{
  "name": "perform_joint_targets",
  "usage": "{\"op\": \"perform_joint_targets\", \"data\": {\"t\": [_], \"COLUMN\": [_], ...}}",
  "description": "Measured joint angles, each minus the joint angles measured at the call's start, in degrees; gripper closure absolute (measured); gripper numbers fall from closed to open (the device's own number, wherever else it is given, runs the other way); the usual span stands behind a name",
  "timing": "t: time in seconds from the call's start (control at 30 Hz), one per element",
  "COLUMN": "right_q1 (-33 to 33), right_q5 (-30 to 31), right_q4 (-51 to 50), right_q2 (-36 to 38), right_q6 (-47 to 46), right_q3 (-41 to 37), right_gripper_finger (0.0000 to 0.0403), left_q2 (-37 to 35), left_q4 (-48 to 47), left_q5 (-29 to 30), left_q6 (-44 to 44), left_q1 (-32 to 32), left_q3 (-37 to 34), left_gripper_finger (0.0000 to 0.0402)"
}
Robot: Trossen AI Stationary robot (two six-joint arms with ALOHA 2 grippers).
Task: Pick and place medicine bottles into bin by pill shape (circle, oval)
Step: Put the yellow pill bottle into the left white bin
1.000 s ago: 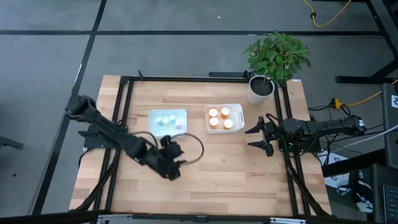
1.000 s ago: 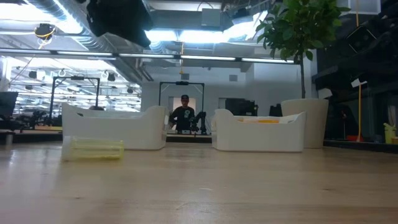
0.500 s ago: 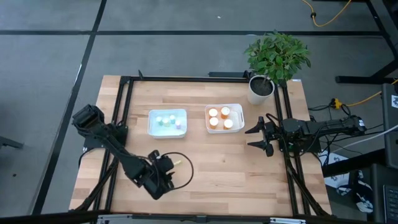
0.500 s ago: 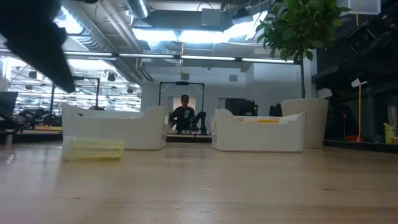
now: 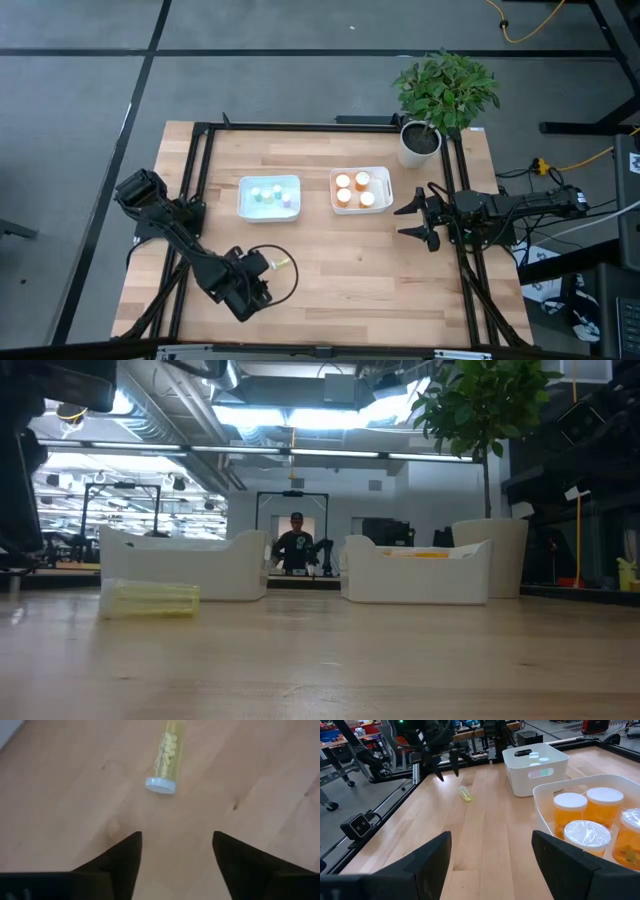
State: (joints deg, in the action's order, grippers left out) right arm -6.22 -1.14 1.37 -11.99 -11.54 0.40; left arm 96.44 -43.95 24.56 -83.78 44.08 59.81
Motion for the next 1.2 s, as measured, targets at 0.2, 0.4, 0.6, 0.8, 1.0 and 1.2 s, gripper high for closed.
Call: {"op": "perform_joint_targets", "data": {"t": [0.2, 0.4, 0.6, 0.8, 1.0, 1.2], "right_q1": [0.0, 0.0, 0.0, 0.0, -0.01, -0.01], "right_q5": [0.0, 0.0, -0.01, 0.01, -0.01, -0.01], "right_q4": [0.0, 0.0, -0.01, 0.0, -0.02, 0.0], "right_q2": [0.0, 0.0, 0.0, 0.0, 0.0, 0.0], "right_q6": [-0.01, 0.0, 0.0, -0.01, -0.01, -0.01], "right_q3": [0.0, 0.0, 0.0, 0.0, 0.0, 0.0], "right_gripper_finger": [0.0124, 0.0124, 0.0124, 0.0124, 0.0124, 0.0124], "left_q2": [-0.02, -0.02, -0.02, -0.02, -0.02, -0.04], "left_q4": [0.22, 11.17, 16.9, 24.79, 32.18, 35.49], "left_q5": [4.85, 9.6, 11.04, 12.42, 15.46, 15.33], "left_q6": [8.11, 8.96, 10.39, 12.45, 15.76, 20.23], "left_q1": [-0.13, -0.24, -0.29, -0.29, -0.46, -1.5], "left_q3": [-2.44, -9.02, -12.54, -17.21, -20.81, -22.31], "left_gripper_finger": [0.012, 0.0117, 0.012, 0.0119, 0.0122, 0.0123]}}
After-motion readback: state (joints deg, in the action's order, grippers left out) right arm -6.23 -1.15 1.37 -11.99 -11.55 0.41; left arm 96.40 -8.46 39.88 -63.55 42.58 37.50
